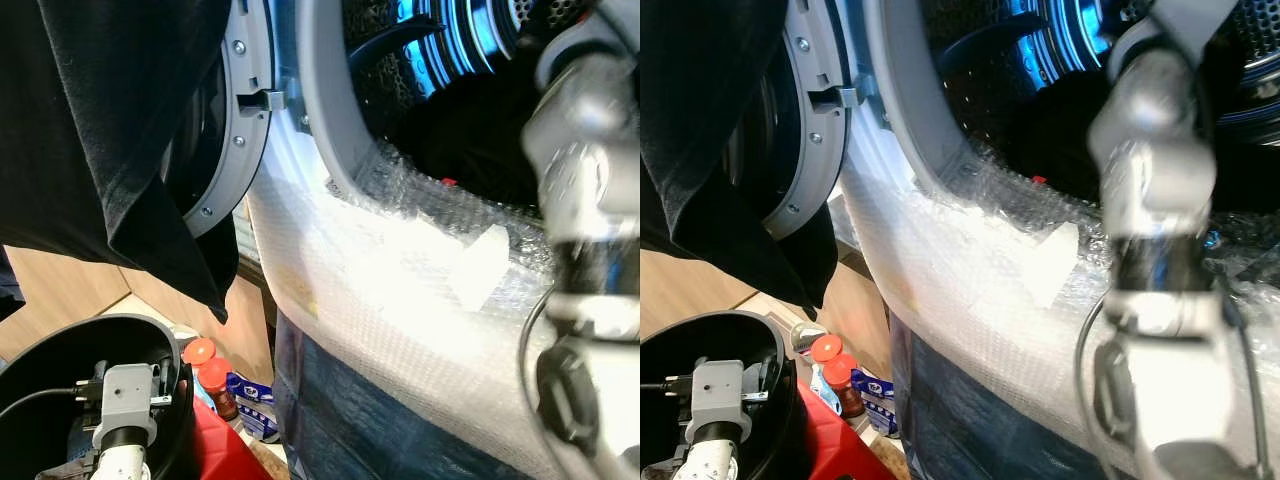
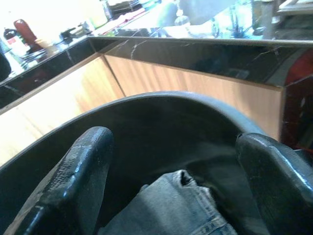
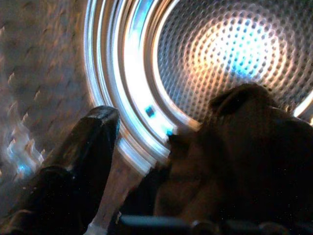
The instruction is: Clothes washing
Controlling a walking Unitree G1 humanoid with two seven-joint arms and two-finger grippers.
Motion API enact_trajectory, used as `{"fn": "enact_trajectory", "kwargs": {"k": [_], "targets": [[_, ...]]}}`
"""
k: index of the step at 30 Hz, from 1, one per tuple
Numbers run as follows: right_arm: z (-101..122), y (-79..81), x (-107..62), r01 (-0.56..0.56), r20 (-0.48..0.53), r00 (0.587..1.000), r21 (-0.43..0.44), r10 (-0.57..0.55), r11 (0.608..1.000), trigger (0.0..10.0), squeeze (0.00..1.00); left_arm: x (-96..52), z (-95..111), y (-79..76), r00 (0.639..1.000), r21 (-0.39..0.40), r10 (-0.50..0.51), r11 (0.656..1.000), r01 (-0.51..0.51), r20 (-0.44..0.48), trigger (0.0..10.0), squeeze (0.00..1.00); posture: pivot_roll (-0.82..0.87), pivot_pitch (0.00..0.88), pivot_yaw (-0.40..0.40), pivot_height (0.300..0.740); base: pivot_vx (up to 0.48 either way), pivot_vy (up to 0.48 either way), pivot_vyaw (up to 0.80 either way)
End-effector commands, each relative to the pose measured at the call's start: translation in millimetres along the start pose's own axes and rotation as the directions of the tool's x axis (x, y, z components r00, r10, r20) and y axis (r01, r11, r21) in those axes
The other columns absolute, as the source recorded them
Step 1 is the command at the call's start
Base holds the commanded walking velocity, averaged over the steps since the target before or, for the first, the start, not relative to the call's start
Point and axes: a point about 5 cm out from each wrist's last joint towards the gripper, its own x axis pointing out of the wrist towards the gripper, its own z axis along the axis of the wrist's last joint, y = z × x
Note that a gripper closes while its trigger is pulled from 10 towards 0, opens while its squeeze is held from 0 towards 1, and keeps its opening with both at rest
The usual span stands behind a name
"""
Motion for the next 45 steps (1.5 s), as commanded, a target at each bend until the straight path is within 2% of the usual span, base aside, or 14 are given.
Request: {"fn": "enact_trajectory", "kwargs": {"k": [1,10,19,22,23,26,27,28,32,33,35,36,39,45], "targets": [[11.0,0.4,-7.5,-0.003,0.033,0.999,0.010,0.002,1.000,10.0,0.00,-2.3,-4.3,-0.5,1.000,0.010,-0.006,1.000,0.007,-0.022,10.0,0.00,-0.01,0.011,0.028,0.740,0.000,0.000,0.00],[30.1,3.1,-60.0,-0.112,0.233,0.965,-0.034,0.117,0.993,10.0,0.00,-3.2,-5.4,-6.2,0.999,0.003,-0.024,1.000,0.024,-0.025,10.0,0.00,-0.03,0.007,0.027,0.740,0.000,0.000,0.00],[38.8,16.0,-81.4,-0.358,0.305,0.902,0.133,0.306,0.924,10.0,0.00,-4.2,-5.9,-7.7,0.999,0.000,-0.027,1.000,0.027,-0.024,10.0,0.00,-0.03,0.000,0.018,0.740,0.000,0.000,0.00],[35.2,20.7,-94.2,-0.469,0.293,0.879,0.382,0.377,0.796,10.0,0.00,-5.7,-7.0,-8.5,0.999,-0.003,-0.027,1.000,0.027,-0.027,10.0,0.00,-0.02,0.000,0.014,0.740,0.000,0.000,0.00],[43.1,24.2,-103.4,-0.567,0.354,0.823,0.458,0.445,0.685,10.0,0.00,-6.0,-7.4,-8.8,0.999,-0.004,-0.028,1.000,0.028,-0.028,10.0,0.00,-0.02,0.000,0.013,0.740,0.000,0.000,0.00],[53.7,26.3,-113.8,-0.670,0.428,0.740,0.539,0.519,0.510,10.0,0.00,-6.4,-7.4,-9.4,0.999,-0.007,-0.027,1.000,0.027,-0.028,10.0,0.00,-0.02,0.000,0.011,0.740,0.000,0.000,0.00],[58.4,26.3,-119.9,-0.708,0.471,0.693,0.589,0.546,0.390,10.0,0.00,-6.9,-7.2,-9.5,0.999,-0.005,-0.022,1.000,0.022,-0.024,10.0,0.00,-0.03,0.001,0.006,0.740,0.000,0.000,0.00],[59.6,26.1,-121.8,-0.716,0.483,0.678,0.603,0.554,0.351,10.0,0.00,-7.0,-7.1,-9.4,1.000,-0.005,-0.021,1.000,0.021,-0.023,10.0,0.00,-0.03,0.001,0.006,0.740,0.000,0.000,0.00],[67.3,21.6,-145.4,-0.799,0.617,0.467,0.601,0.634,0.004,10.0,0.00,-8.1,-7.7,-10.1,1.000,-0.012,-0.015,1.000,0.015,-0.024,10.0,0.00,-0.02,0.002,-0.006,0.740,0.000,0.000,0.00],[61.9,16.8,-159.9,-0.797,0.653,0.375,0.589,0.658,-0.130,10.0,0.00,-8.7,-8.0,-10.5,1.000,-0.015,-0.014,1.000,0.013,-0.024,10.0,0.00,-0.02,0.000,-0.008,0.740,0.000,0.000,0.00],[57.4,14.4,-166.1,-0.779,0.661,0.344,0.598,0.667,-0.190,10.0,0.00,-9.1,-8.1,-10.8,1.000,-0.015,-0.015,1.000,0.014,-0.023,10.0,0.00,-0.02,0.000,-0.008,0.740,0.000,0.000,0.00],[53.2,9.4,-172.9,-0.750,0.688,0.302,0.598,0.660,-0.281,10.0,0.00,-9.8,-8.6,-11.0,1.000,-0.017,-0.014,1.000,0.014,-0.023,10.0,0.00,-0.02,0.000,-0.009,0.740,0.000,0.000,0.00],[32.9,0.4,-193.1,-0.708,0.679,0.208,0.602,0.704,-0.371,10.0,0.00,-10.7,-9.1,-11.5,1.000,-0.019,-0.017,1.000,0.016,-0.020,10.0,0.00,-0.01,0.000,-0.013,0.740,0.000,0.000,0.00],[-11.6,-6.2,-214.4,-0.602,0.523,0.101,0.709,0.846,-0.367,10.0,0.00,-10.0,-8.7,-10.7,1.000,-0.018,-0.015,1.000,0.014,-0.012,10.0,0.00,0.00,0.000,-0.017,0.740,0.000,0.000,0.00]]}}
